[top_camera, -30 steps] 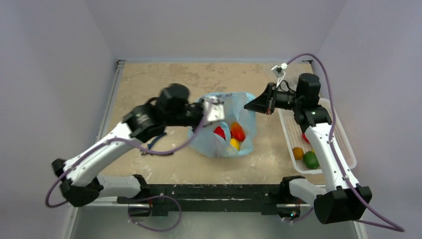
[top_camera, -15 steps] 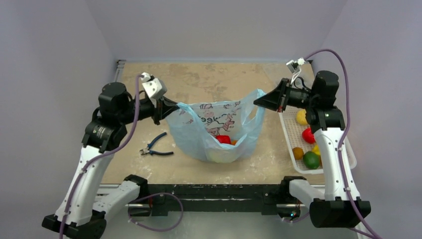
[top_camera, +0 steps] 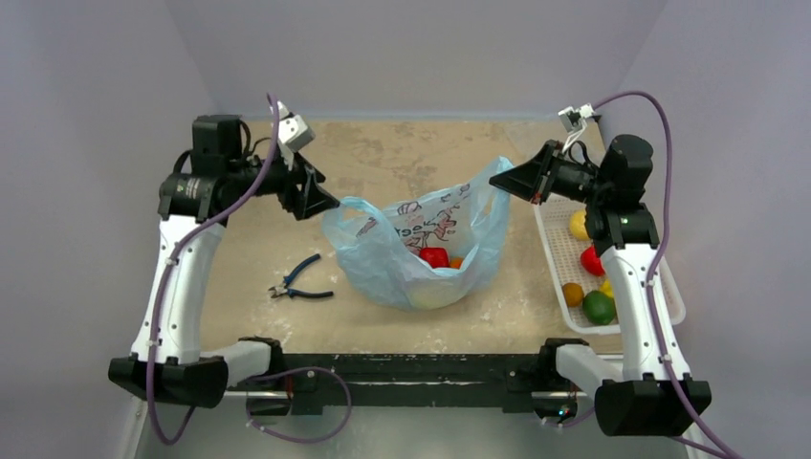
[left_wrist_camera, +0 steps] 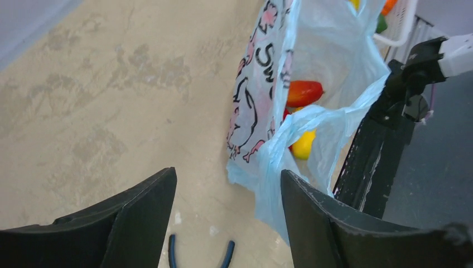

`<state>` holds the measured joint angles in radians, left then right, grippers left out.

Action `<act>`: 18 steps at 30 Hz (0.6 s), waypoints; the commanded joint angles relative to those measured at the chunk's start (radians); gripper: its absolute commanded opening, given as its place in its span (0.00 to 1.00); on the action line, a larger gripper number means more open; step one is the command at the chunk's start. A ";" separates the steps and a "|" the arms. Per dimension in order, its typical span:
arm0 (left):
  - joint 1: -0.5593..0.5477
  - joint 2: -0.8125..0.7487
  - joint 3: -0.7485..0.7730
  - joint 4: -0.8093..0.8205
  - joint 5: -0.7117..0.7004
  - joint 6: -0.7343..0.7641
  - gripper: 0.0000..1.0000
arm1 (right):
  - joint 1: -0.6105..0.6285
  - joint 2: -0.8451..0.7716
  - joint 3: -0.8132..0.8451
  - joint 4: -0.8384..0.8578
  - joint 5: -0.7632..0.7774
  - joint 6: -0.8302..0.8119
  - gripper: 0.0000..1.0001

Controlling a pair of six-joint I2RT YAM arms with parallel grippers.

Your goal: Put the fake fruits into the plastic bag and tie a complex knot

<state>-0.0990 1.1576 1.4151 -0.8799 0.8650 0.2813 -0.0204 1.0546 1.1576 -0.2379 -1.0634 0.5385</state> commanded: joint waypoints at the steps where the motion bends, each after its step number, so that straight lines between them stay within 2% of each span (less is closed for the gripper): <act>1: 0.021 0.125 0.311 -0.447 0.191 0.283 0.74 | -0.004 -0.011 0.034 0.080 0.033 0.026 0.00; 3: 0.018 0.131 0.385 -0.493 0.217 0.302 0.83 | -0.004 -0.011 0.023 0.080 0.045 0.026 0.00; 7: 0.017 0.148 0.475 -0.455 0.200 0.246 0.88 | -0.005 -0.013 0.017 0.072 0.060 0.020 0.00; 8: 0.003 0.166 0.501 -0.426 0.198 0.184 0.97 | -0.004 -0.012 0.019 0.072 0.060 0.019 0.00; 9: -0.034 0.182 0.522 -0.370 0.154 0.102 1.00 | -0.004 -0.009 0.024 0.070 0.060 0.017 0.00; 11: -0.160 0.199 0.538 -0.265 0.061 0.034 1.00 | -0.004 -0.006 0.025 0.073 0.058 0.015 0.00; 13: -0.299 0.191 0.484 -0.046 -0.095 -0.049 1.00 | -0.004 -0.005 0.020 0.081 0.051 0.014 0.00; 16: -0.407 0.247 0.434 0.248 -0.131 -0.193 1.00 | -0.005 -0.013 0.009 0.090 0.041 0.013 0.00; 18: -0.474 0.330 0.444 0.375 -0.142 -0.250 1.00 | -0.004 -0.021 0.008 0.082 0.040 0.005 0.00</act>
<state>-0.4782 1.3746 1.8683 -0.9073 0.8242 0.2329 -0.0208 1.0546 1.1580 -0.2012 -1.0187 0.5499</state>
